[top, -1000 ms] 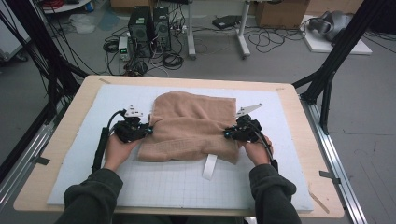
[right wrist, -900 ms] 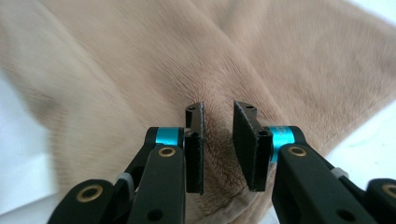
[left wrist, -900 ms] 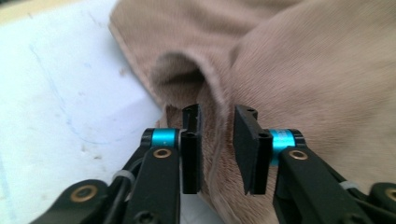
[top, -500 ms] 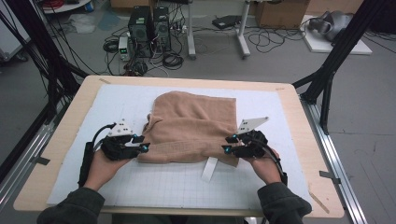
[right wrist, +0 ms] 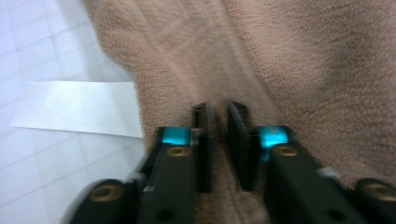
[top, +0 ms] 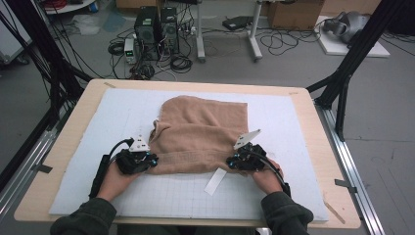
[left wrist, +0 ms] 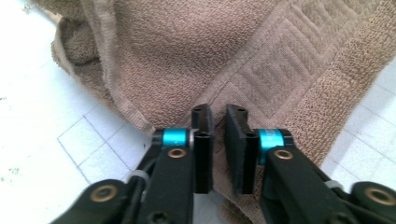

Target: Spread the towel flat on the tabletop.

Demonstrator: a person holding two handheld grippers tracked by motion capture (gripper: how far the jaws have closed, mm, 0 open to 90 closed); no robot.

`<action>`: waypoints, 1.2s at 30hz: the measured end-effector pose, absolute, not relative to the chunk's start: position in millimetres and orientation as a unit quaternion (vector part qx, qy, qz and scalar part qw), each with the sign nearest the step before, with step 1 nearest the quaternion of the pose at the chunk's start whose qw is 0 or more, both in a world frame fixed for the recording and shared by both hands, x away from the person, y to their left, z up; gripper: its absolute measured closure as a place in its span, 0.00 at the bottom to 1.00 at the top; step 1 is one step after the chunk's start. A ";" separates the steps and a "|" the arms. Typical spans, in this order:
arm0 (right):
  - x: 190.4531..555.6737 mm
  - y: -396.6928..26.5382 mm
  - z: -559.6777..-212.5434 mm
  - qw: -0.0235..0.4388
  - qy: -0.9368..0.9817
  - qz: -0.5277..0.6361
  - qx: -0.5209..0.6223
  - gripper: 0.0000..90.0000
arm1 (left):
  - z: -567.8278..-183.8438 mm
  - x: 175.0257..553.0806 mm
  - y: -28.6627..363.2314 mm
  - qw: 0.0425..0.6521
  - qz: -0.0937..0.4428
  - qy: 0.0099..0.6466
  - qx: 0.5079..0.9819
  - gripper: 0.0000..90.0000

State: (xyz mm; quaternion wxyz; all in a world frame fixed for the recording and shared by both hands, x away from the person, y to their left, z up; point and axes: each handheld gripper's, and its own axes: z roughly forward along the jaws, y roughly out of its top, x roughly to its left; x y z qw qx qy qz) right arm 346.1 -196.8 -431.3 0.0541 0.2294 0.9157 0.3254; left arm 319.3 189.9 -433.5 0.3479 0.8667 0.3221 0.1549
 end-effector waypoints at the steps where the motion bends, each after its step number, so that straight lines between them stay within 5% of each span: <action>1: 346.0 -196.3 -430.8 0.055 0.918 0.323 0.224 0.97 | -433.0 319.0 190.5 0.350 0.154 0.324 0.866 0.94; 8: 341.1 -201.0 -423.7 0.060 0.915 0.332 0.221 0.98 | -422.0 311.4 196.8 0.381 0.141 0.321 0.855 0.99; 13: 334.1 -211.5 -416.3 0.041 0.903 0.369 0.218 0.79 | -420.5 306.4 196.4 0.400 0.110 0.298 0.860 0.68; 17: 330.9 -212.0 -428.5 0.030 0.903 0.366 0.225 0.72 | -438.6 307.9 190.7 0.375 0.087 0.281 0.879 0.58; 27: 329.3 -206.7 -439.2 0.025 0.900 0.373 0.223 0.93 | -436.4 310.7 185.0 0.372 0.086 0.284 0.880 0.90; 36: 322.1 -211.6 -424.3 0.038 0.899 0.384 0.205 0.95 | -418.9 300.9 195.5 0.396 0.096 0.278 0.870 0.92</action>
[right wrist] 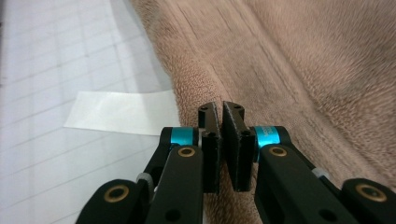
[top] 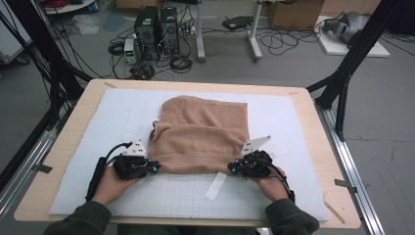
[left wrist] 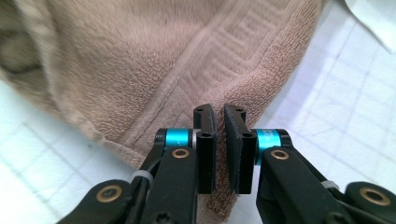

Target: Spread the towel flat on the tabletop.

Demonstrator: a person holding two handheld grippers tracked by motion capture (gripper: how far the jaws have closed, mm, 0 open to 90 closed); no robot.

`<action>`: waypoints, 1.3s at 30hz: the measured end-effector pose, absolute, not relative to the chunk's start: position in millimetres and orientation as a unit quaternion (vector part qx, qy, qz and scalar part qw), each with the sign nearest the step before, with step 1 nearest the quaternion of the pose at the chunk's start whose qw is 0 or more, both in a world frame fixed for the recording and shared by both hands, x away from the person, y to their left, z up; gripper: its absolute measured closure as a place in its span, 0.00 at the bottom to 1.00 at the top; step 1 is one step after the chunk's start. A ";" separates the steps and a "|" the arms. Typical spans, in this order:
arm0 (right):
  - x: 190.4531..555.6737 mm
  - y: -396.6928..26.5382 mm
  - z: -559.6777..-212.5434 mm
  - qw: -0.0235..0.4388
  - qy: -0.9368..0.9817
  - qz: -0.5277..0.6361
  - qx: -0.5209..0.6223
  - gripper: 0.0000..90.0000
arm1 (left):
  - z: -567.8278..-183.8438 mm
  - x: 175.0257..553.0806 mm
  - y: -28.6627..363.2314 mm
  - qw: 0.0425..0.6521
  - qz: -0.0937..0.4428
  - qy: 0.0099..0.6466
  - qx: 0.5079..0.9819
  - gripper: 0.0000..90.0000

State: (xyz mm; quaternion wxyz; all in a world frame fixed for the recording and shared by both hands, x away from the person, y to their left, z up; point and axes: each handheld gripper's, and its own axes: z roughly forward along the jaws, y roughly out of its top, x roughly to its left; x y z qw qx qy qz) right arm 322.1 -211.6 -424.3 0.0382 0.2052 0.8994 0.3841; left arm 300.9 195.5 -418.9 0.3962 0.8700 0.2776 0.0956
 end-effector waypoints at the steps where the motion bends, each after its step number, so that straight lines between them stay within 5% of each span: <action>1: 320.2 -212.8 -420.0 0.038 0.898 0.389 0.202 0.95 | -413.8 299.1 197.7 0.404 0.098 0.277 0.866 0.92; 13: 262.9 -215.6 -368.5 0.052 0.895 0.419 0.148 0.94 | -358.2 243.8 215.4 0.460 0.121 0.231 0.849 0.92; 17: 252.0 -218.7 -357.3 0.052 0.891 0.428 0.142 0.83 | -356.7 241.1 219.6 0.464 0.120 0.243 0.843 0.68; 27: 298.2 -209.5 -407.8 0.059 0.906 0.373 0.194 0.67 | -413.2 286.0 194.9 0.399 0.094 0.279 0.868 0.57; 31: 310.0 -201.5 -432.5 0.045 0.918 0.339 0.199 0.74 | -432.4 294.7 186.6 0.351 0.091 0.279 0.889 0.61; 37: 310.5 -201.3 -435.7 0.030 0.917 0.350 0.187 0.94 | -434.7 292.0 181.3 0.357 0.094 0.269 0.889 0.92; 39: 308.9 -200.2 -434.8 0.032 0.919 0.347 0.183 0.95 | -434.0 288.2 178.9 0.353 0.105 0.261 0.892 0.94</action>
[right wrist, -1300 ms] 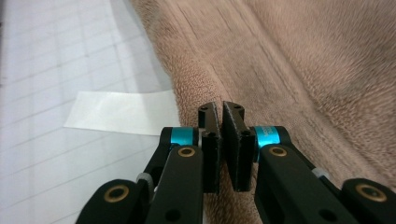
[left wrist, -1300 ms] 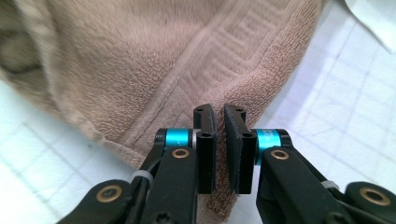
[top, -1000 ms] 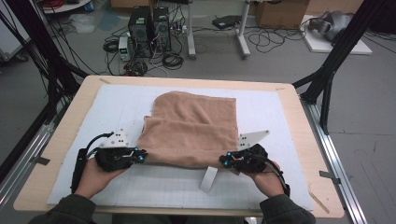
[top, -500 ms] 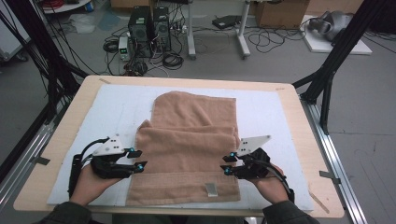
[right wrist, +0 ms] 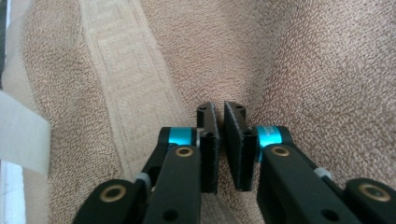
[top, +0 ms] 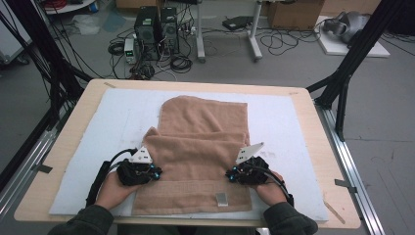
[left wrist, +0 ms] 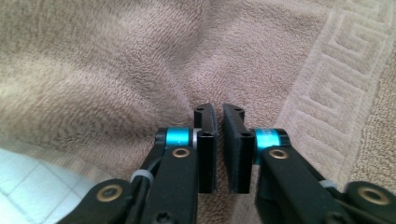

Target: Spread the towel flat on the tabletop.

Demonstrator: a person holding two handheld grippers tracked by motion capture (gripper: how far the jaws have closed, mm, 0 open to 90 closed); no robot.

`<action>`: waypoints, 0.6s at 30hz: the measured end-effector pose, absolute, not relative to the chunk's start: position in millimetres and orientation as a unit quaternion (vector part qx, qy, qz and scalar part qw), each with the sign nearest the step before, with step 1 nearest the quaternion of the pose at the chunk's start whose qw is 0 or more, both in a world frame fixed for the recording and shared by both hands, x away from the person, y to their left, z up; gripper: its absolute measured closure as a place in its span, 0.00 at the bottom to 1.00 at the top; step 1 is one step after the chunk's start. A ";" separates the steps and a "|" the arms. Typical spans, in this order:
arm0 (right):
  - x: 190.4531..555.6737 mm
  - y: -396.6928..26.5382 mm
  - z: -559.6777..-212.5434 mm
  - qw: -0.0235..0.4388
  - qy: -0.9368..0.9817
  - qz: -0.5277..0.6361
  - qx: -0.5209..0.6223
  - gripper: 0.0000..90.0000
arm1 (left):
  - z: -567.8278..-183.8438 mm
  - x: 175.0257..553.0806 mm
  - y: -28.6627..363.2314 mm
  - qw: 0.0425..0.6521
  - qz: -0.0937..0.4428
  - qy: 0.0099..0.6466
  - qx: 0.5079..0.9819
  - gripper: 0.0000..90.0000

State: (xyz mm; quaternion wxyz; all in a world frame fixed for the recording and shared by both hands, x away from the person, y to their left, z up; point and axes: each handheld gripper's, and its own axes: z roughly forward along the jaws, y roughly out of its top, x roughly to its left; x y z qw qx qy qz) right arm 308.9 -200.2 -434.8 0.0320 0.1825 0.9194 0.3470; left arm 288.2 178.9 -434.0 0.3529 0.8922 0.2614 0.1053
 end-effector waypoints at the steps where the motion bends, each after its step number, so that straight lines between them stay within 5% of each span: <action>1: 308.2 -200.2 -434.6 0.030 0.919 0.347 0.182 0.95 | -433.4 287.3 179.2 0.354 0.105 0.260 0.892 0.95; 18: 261.1 -203.4 -425.4 0.003 0.901 0.401 0.166 0.95 | -430.2 236.9 204.9 0.432 0.080 0.270 0.857 0.95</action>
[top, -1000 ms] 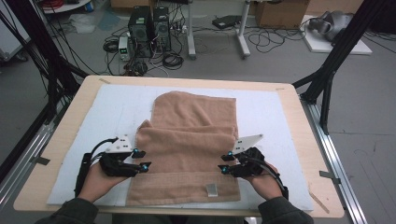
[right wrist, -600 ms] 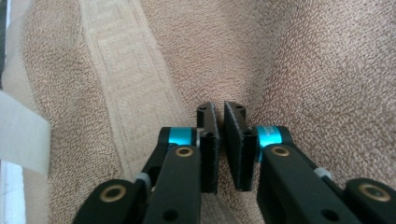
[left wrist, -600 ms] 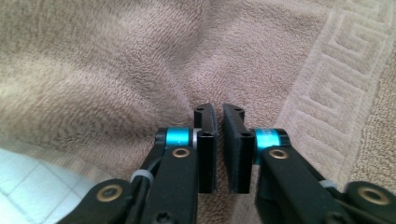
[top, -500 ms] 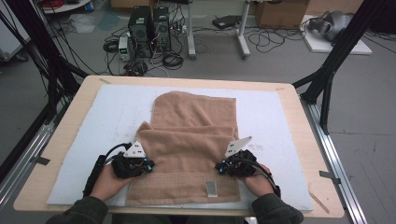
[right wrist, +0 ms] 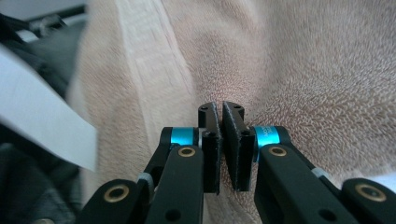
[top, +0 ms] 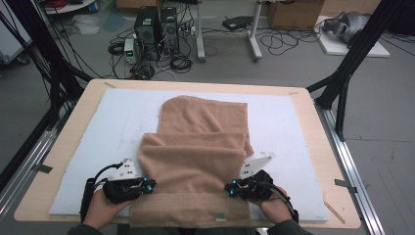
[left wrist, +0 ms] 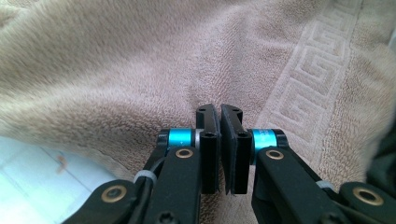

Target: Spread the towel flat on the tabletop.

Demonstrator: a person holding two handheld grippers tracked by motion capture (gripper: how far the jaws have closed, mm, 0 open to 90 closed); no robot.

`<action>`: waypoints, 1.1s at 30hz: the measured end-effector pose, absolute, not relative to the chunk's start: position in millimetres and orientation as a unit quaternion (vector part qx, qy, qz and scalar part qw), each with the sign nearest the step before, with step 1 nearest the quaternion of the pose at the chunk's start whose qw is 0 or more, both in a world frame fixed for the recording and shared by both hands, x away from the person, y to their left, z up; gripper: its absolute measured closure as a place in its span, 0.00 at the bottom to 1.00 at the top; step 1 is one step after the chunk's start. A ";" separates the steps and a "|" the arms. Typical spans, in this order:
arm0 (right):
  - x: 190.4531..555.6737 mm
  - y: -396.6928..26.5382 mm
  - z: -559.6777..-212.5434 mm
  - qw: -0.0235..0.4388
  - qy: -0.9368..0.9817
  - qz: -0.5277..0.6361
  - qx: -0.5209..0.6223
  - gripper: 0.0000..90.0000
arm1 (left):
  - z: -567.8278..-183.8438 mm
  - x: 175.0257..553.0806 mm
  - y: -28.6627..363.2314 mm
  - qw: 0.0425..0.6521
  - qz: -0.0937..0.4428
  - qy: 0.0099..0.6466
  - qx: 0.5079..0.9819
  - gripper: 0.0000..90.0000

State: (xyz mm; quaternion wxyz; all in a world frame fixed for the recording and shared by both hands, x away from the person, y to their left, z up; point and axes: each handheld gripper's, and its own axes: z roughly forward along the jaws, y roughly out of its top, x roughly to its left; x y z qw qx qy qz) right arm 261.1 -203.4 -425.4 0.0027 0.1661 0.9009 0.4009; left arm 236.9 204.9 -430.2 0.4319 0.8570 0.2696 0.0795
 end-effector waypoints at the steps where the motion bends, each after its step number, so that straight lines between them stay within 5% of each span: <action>1: 255.8 -203.5 -424.6 -0.004 0.899 0.406 0.168 0.95 | -429.6 233.6 206.3 0.434 0.078 0.268 0.857 0.95; 5: 240.2 -204.1 -421.5 -0.017 0.894 0.418 0.158 0.88 | -423.4 222.4 211.8 0.452 0.069 0.255 0.852 0.93; 9: 243.1 -207.1 -411.7 0.007 0.889 0.430 0.158 0.74 | -411.3 232.2 213.1 0.469 0.073 0.260 0.841 0.75; 15: 281.3 -214.2 -402.4 0.072 0.881 0.423 0.201 0.64 | -407.0 264.6 208.5 0.477 0.137 0.287 0.819 0.61; 21: 321.5 -211.0 -409.7 0.081 0.880 0.412 0.224 0.64 | -419.4 298.4 200.2 0.439 0.147 0.299 0.835 0.61; 25: 335.4 -204.0 -428.0 0.061 0.893 0.380 0.234 0.65 | -437.3 311.0 193.5 0.394 0.128 0.305 0.858 0.62; 29: 336.5 -202.8 -437.0 0.028 0.896 0.375 0.235 0.88 | -439.8 309.4 192.6 0.380 0.146 0.308 0.860 0.88; 33: 327.6 -200.9 -429.2 0.035 0.901 0.373 0.218 0.90 | -433.3 302.6 197.0 0.383 0.149 0.304 0.859 0.96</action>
